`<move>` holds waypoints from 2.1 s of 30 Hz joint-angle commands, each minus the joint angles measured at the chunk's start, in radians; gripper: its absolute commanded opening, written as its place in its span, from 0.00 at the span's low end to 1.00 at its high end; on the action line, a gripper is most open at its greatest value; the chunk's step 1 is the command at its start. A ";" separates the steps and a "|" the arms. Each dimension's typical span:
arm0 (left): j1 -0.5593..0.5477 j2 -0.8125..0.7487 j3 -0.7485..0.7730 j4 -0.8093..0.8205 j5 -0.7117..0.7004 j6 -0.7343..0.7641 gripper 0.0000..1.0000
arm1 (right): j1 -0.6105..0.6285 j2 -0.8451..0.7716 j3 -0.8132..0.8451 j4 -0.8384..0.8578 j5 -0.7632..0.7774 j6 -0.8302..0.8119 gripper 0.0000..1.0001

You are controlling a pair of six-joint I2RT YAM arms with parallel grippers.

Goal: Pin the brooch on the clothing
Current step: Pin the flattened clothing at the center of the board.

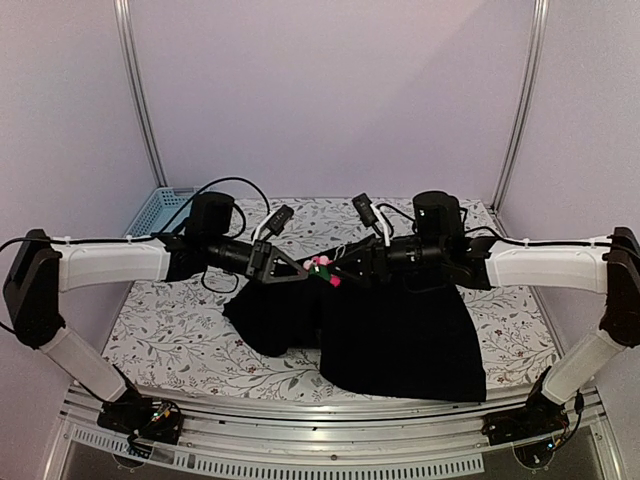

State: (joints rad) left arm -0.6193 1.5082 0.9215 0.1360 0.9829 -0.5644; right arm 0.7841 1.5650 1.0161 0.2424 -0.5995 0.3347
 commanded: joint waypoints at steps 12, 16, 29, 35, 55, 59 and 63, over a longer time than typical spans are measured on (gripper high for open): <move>-0.006 0.049 0.160 -0.620 0.029 0.637 0.00 | 0.008 -0.280 -0.179 -0.091 0.368 0.124 0.75; -0.096 -0.011 0.079 -0.474 0.007 0.506 0.00 | 0.088 -0.328 -0.205 -0.109 0.432 0.162 0.73; -0.134 -0.186 -0.182 -0.106 0.057 0.163 0.00 | 0.251 -0.343 -0.265 -0.041 0.335 0.182 0.70; -0.132 -0.213 -0.218 0.108 0.053 0.009 0.00 | 0.349 -0.258 -0.259 0.014 0.286 0.181 0.70; -0.054 -0.141 -0.229 0.203 0.038 0.019 0.00 | 0.388 -0.070 -0.161 0.156 0.460 0.013 0.58; -0.056 -0.144 -0.246 0.234 0.034 0.019 0.00 | 0.359 -0.055 -0.168 0.204 0.421 0.050 0.46; -0.060 -0.139 -0.259 0.267 0.042 0.031 0.00 | 0.342 -0.027 -0.158 0.232 0.412 0.084 0.40</move>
State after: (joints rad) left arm -0.6804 1.3602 0.6807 0.3267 1.0183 -0.5507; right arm 1.1427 1.5028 0.8352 0.4160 -0.1711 0.3866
